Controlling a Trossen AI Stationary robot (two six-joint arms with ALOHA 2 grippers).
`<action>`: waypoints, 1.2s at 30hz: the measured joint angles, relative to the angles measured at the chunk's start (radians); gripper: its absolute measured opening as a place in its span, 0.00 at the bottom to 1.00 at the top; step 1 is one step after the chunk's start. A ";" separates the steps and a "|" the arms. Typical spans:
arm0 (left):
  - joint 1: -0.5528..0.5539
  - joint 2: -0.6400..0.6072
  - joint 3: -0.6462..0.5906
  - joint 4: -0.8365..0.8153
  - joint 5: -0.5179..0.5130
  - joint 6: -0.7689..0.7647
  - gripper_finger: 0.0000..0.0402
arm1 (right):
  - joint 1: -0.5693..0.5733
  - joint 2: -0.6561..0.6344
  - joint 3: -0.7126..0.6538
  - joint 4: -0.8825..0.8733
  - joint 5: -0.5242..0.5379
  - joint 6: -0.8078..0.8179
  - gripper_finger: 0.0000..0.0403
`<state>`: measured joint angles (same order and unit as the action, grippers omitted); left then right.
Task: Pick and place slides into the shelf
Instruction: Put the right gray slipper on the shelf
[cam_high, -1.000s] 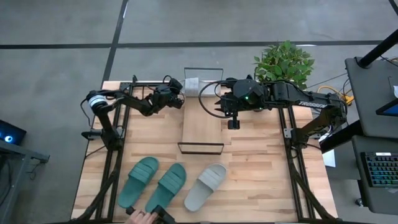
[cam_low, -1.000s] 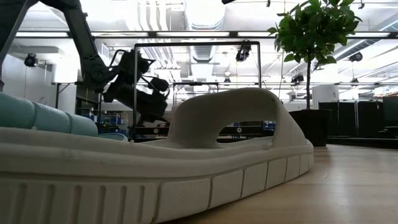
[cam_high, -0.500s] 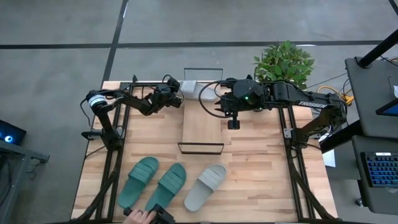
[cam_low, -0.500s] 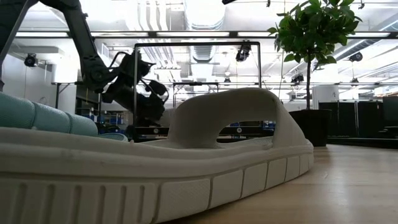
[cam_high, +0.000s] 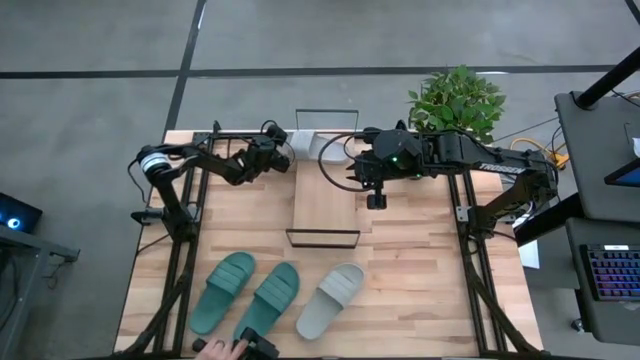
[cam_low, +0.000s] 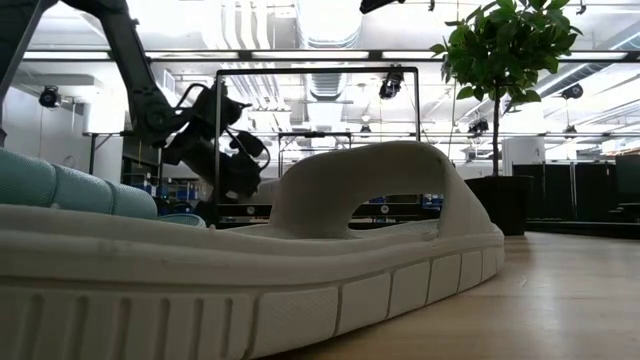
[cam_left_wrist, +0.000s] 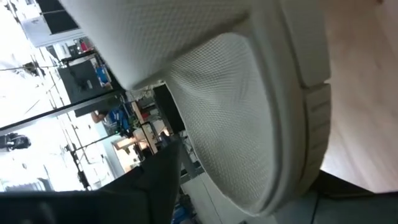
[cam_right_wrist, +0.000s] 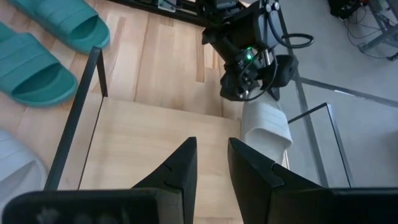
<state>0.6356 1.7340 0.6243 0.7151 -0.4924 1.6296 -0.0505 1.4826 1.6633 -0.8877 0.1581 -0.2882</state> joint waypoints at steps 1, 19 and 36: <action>0.000 -0.005 0.000 0.000 -0.002 0.000 0.48 | 0.000 0.000 -0.001 0.001 0.000 0.000 0.20; -0.002 -0.024 -0.002 -0.072 -0.202 0.000 0.50 | 0.000 0.000 -0.002 -0.002 0.000 0.000 0.20; -0.003 -0.327 -0.060 -0.077 -0.190 -0.425 0.47 | 0.000 0.000 -0.040 -0.022 0.000 0.003 0.20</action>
<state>0.6328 1.4073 0.5638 0.6385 -0.6826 1.2043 -0.0505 1.4826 1.6237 -0.9092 0.1581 -0.2852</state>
